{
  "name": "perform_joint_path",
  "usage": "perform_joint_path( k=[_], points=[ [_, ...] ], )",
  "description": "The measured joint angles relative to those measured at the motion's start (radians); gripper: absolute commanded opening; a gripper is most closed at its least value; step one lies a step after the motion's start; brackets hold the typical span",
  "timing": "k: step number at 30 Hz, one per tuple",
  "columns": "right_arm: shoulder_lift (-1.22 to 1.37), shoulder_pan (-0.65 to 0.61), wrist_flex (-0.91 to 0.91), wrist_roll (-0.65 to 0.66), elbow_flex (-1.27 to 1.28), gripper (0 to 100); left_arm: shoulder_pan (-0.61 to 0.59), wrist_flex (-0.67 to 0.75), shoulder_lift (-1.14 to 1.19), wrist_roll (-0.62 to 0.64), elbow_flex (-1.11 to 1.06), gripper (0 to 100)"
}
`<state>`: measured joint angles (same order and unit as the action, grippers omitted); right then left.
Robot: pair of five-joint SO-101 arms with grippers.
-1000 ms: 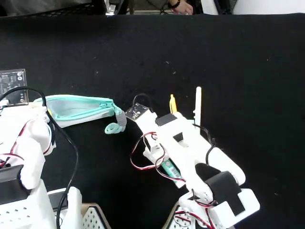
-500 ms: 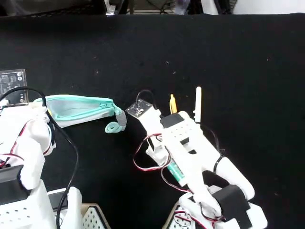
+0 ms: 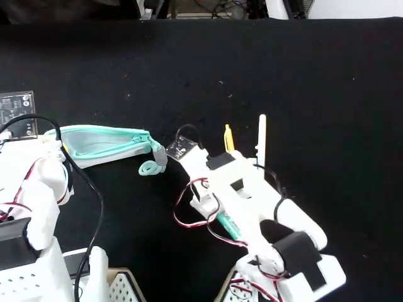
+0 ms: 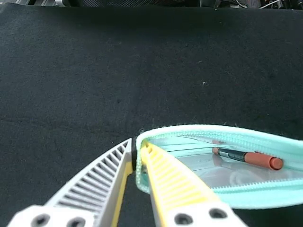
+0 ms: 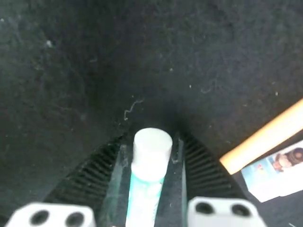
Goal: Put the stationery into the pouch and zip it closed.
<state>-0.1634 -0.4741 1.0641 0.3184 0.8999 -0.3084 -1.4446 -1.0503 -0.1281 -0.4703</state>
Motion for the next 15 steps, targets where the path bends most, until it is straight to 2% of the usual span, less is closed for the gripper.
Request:
perform_joint_path(
  k=[2, 9, 15],
  points=[
    [0.017, 0.002, -0.002, 0.0, -0.012, 1.0, 0.0, 0.0, 0.0, 0.0, 0.0, 3],
    [-0.025, 0.002, 0.008, 0.0, 0.0, 1.2, 0.0, 0.0, 0.0, 0.0, 0.0, 3],
    [-0.345, -0.005, 0.189, 0.002, -0.074, 1.2, 0.0, 0.0, 0.0, 0.0, 0.0, 3]
  ],
)
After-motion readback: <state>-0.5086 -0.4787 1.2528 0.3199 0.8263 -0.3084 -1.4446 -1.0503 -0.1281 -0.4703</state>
